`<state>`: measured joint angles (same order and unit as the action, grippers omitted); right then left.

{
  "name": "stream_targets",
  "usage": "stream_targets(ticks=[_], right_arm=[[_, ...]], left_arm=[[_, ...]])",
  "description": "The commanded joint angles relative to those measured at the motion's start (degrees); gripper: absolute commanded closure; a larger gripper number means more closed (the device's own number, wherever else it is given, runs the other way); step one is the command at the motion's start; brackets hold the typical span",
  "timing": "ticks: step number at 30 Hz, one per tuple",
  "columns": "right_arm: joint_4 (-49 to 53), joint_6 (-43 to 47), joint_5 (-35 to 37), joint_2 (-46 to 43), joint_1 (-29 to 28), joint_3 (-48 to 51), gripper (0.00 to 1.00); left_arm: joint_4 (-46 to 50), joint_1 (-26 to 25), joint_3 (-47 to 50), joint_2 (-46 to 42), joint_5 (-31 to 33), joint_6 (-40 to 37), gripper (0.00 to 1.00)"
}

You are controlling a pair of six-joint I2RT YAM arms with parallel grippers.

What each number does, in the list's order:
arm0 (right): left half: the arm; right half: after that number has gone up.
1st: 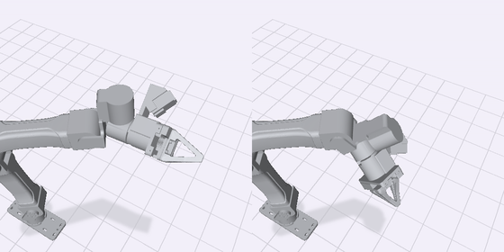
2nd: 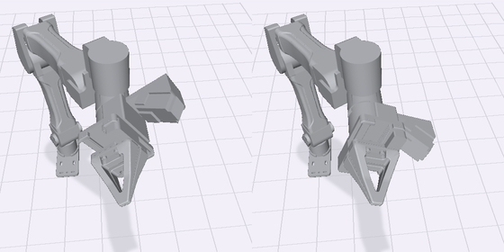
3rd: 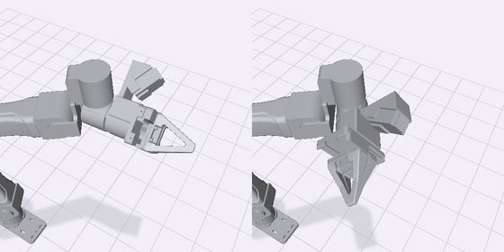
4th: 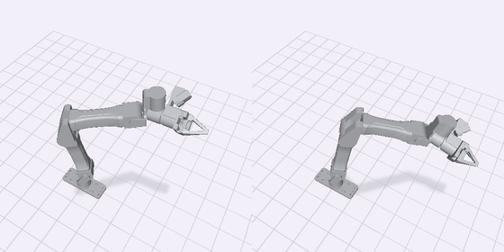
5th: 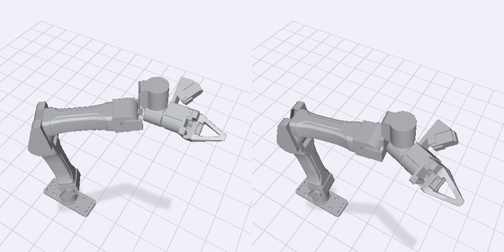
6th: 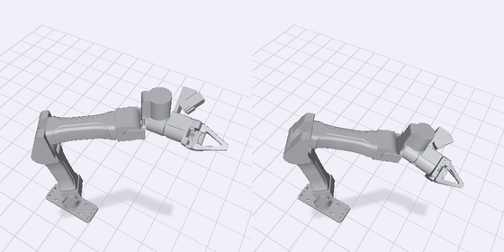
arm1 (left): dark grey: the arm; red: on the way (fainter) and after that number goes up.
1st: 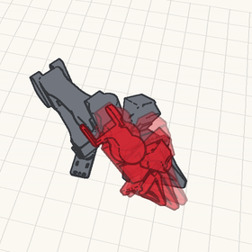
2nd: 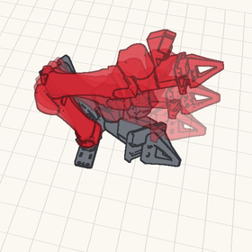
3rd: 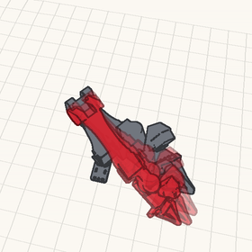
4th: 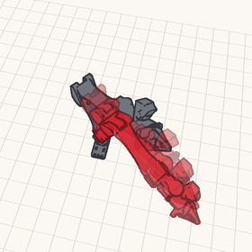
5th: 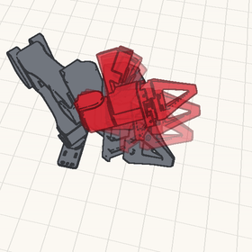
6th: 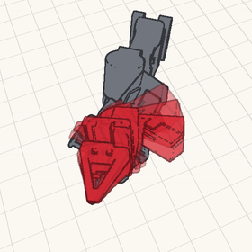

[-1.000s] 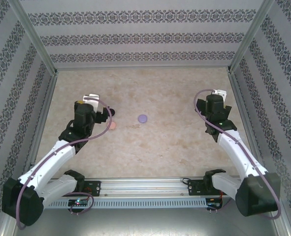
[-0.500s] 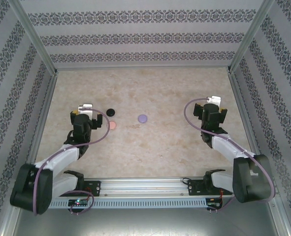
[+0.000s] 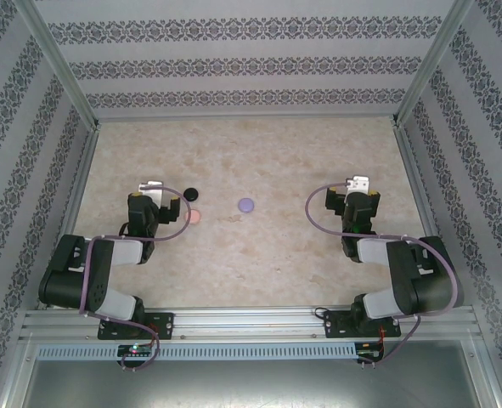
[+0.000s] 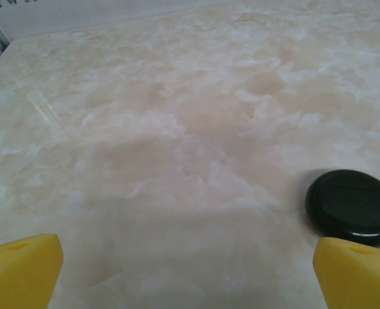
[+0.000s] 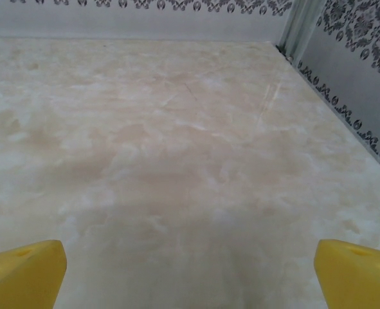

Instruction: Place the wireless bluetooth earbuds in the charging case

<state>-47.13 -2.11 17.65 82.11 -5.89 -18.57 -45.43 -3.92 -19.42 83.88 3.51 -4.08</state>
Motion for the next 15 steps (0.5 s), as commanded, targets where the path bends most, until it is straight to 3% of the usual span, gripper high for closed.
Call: stream_targets(ticks=[1,3,8,15], right_arm=[[-9.79,0.96,-3.68,1.45,0.97,1.74,0.02],[-15.4,1.66,-4.44,4.57,0.89,2.77,0.02],[-11.97,3.66,-10.16,4.41,0.96,1.26,0.02],[-4.48,-0.34,-14.32,4.6,5.19,-3.49,0.02]], left_arm=[[-4.02,1.73,-1.12,0.99,-6.56,0.64,0.0],[-5.11,2.21,-1.32,2.64,-8.29,0.54,0.0],[-4.89,3.69,-2.55,5.15,-11.17,1.15,0.0],[-3.52,5.48,-3.53,5.52,-14.51,2.35,0.0]])
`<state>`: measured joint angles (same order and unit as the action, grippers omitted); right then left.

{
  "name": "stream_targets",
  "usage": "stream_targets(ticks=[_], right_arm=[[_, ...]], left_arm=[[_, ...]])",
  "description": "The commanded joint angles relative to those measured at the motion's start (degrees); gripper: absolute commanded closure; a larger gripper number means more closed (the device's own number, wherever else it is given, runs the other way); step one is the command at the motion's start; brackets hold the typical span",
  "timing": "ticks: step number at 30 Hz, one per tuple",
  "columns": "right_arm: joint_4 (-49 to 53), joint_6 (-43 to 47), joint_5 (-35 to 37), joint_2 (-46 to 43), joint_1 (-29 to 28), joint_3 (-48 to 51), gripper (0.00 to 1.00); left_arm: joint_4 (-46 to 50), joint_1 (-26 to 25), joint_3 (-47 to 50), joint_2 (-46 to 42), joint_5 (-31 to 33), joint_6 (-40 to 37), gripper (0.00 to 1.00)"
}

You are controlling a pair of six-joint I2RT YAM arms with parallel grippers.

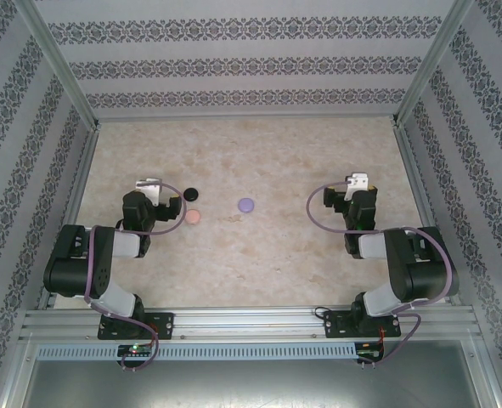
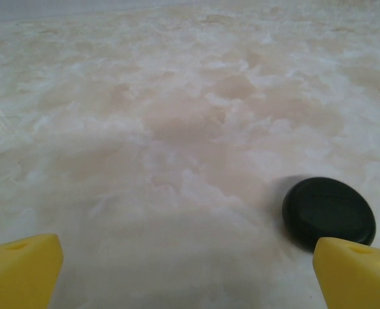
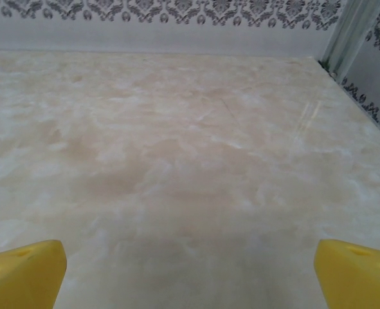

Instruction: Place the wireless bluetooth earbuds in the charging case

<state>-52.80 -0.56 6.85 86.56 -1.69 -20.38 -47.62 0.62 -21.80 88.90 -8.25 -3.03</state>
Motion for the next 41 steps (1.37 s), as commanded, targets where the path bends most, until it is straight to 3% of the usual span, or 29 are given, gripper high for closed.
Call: stream_targets(ticks=[1,4,18,41], right_arm=[[1.03,-1.92,-3.55,0.3,0.99,-1.67,0.02],[1.47,-1.92,-3.44,0.22,0.99,-1.77,0.02],[1.2,-1.4,-1.83,-0.22,0.2,-1.42,0.02],[1.39,-0.98,-3.35,-0.14,0.34,-1.52,0.02]], left_arm=[[-1.19,0.95,-1.22,0.53,-2.8,1.3,0.0],[0.44,1.22,-2.18,0.83,0.4,2.94,0.0],[1.13,0.61,-2.59,0.89,3.33,3.03,0.0],[0.9,0.59,-2.28,0.59,3.41,3.03,0.0]])
